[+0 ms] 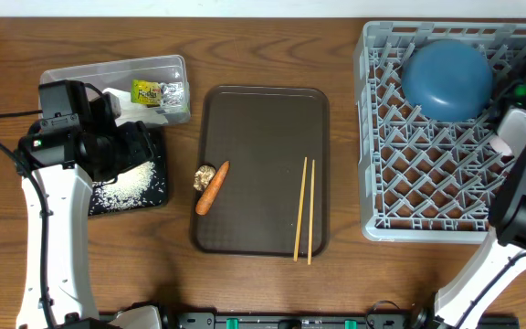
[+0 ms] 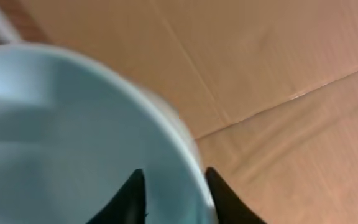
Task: Sort waste into correct bins and load items into the dishwasher rack
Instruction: 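Lower the bowl into the rack slots and open the right gripper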
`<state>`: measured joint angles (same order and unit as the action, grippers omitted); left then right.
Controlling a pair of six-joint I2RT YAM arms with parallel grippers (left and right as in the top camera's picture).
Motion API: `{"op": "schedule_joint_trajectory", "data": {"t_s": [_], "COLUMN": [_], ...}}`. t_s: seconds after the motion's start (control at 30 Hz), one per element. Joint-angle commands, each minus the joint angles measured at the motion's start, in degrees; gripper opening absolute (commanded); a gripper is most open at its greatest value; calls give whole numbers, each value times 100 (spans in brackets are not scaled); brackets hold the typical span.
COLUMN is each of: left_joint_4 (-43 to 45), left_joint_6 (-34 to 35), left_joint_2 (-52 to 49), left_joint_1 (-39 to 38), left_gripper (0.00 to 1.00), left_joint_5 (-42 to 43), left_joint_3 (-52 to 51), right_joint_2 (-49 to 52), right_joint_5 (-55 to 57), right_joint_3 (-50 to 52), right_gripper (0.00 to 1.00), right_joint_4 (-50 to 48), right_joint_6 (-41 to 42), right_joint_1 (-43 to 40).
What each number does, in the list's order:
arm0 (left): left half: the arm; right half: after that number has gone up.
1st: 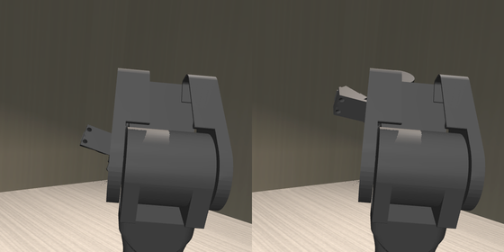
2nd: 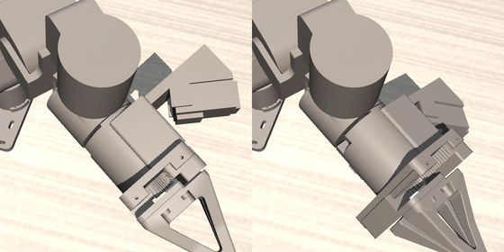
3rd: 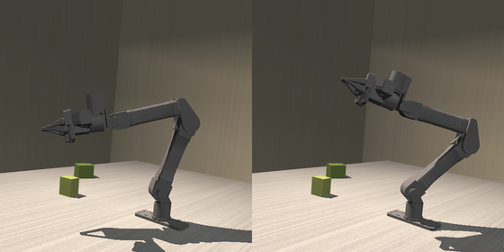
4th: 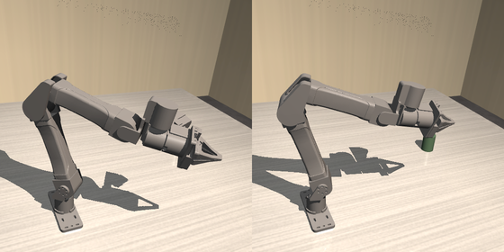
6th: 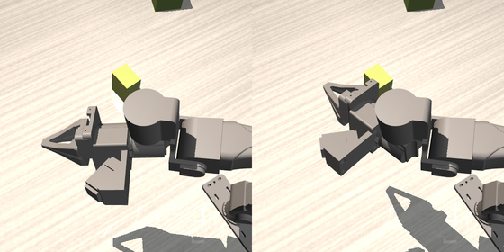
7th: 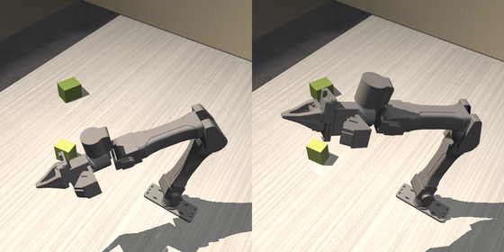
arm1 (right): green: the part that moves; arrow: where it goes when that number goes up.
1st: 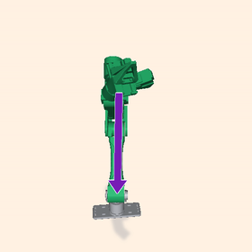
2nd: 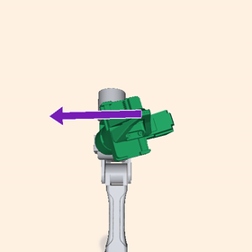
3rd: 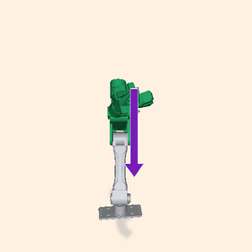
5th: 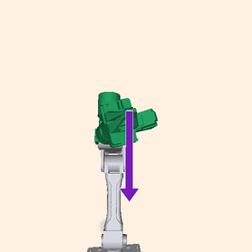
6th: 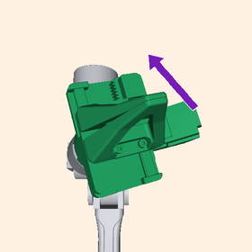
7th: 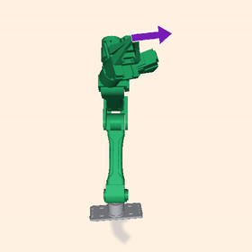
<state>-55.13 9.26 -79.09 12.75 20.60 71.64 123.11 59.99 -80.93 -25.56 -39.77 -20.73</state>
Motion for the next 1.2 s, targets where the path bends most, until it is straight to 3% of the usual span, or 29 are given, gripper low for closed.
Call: {"op": "schedule_joint_trajectory", "data": {"t_s": [0.0,0.17,0.4,0.53,0.9,1.17], "left_joint_4": [-9,-11,-11,-11,-22,-79], "left_joint_6": [74,74,74,72,72,72], "left_joint_2": [-28,-28,-28,-28,-28,-28], "left_joint_1": [20,20,20,20,20,20], "left_gripper": [66,65,65,66,66,66], "left_joint_5": [-33,-35,-35,-35,-35,-35], "left_joint_3": [59,59,59,59,59,59], "right_joint_2": [101,101,98,79,-103,-103], "right_joint_5": [-46,-44,26,240,70,-46], "right_joint_3": [7,7,7,4,4,4], "right_gripper": [34,59,83,90,93,93], "right_joint_4": [87,197,175,20,341,1150], "right_joint_6": [55,160,157,157,210,990], "right_joint_1": [234,466,678,734,1152,1405]}}
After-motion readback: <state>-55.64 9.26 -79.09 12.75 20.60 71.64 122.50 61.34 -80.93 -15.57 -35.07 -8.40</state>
